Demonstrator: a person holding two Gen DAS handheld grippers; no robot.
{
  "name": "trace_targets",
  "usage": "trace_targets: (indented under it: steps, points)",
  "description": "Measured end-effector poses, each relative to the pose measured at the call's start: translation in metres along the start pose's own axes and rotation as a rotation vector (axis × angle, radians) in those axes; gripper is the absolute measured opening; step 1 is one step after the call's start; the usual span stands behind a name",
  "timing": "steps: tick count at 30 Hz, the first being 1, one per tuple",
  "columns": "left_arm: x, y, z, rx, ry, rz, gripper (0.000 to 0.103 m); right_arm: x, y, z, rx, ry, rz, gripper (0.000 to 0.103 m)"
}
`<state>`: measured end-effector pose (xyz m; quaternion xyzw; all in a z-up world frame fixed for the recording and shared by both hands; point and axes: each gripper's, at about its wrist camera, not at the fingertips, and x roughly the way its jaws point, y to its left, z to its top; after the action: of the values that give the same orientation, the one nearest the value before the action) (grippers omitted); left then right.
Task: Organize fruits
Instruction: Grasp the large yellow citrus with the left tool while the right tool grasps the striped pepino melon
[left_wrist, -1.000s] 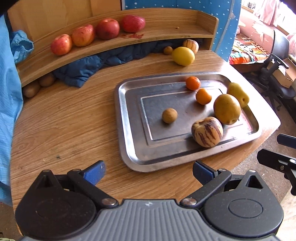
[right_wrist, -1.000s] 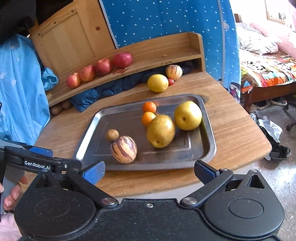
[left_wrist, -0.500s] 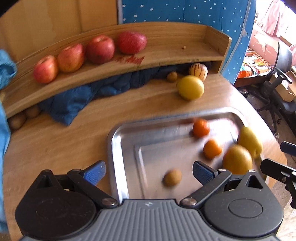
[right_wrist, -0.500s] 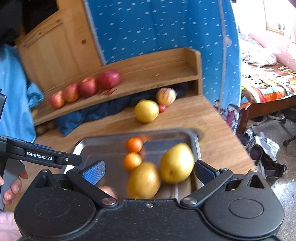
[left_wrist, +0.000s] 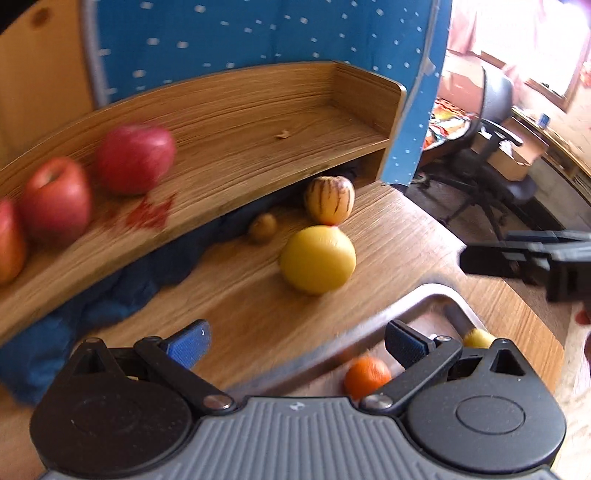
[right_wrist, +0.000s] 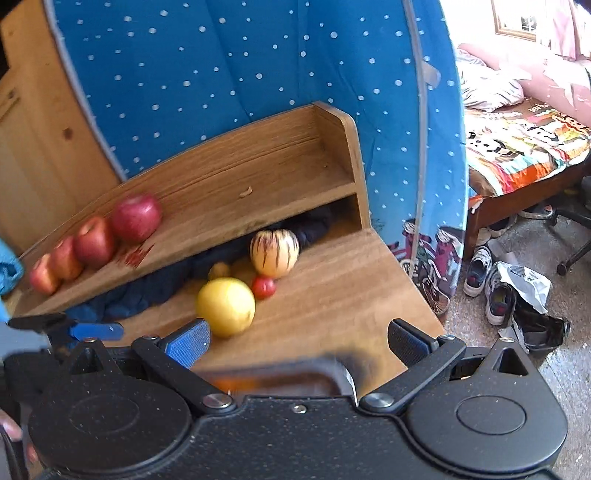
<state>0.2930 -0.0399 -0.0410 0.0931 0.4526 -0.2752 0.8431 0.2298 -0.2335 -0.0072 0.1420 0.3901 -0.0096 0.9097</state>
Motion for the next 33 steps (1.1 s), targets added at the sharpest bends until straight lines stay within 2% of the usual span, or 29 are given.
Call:
trace_targets:
  steps: [11,17,29,31,33]
  points:
    - [0.059,-0.007,0.036,0.144,0.013,-0.072,0.102,0.080,0.011,0.056,-0.060,0.091,0.066,0.102]
    - [0.072,-0.008,0.040,0.147,0.022,-0.102,0.101,0.112,0.015,0.067,-0.075,0.136,0.069,0.089]
    - [0.075,0.005,0.045,0.082,0.003,-0.137,0.076,0.145,0.024,0.070,-0.063,0.170,0.062,0.070]
    - [0.076,0.006,0.046,0.071,0.007,-0.146,0.070,0.150,0.025,0.071,-0.064,0.172,0.051,0.064]
    - [0.076,0.007,0.046,0.067,0.008,-0.143,0.070,0.152,0.027,0.071,-0.073,0.174,0.043,0.059]
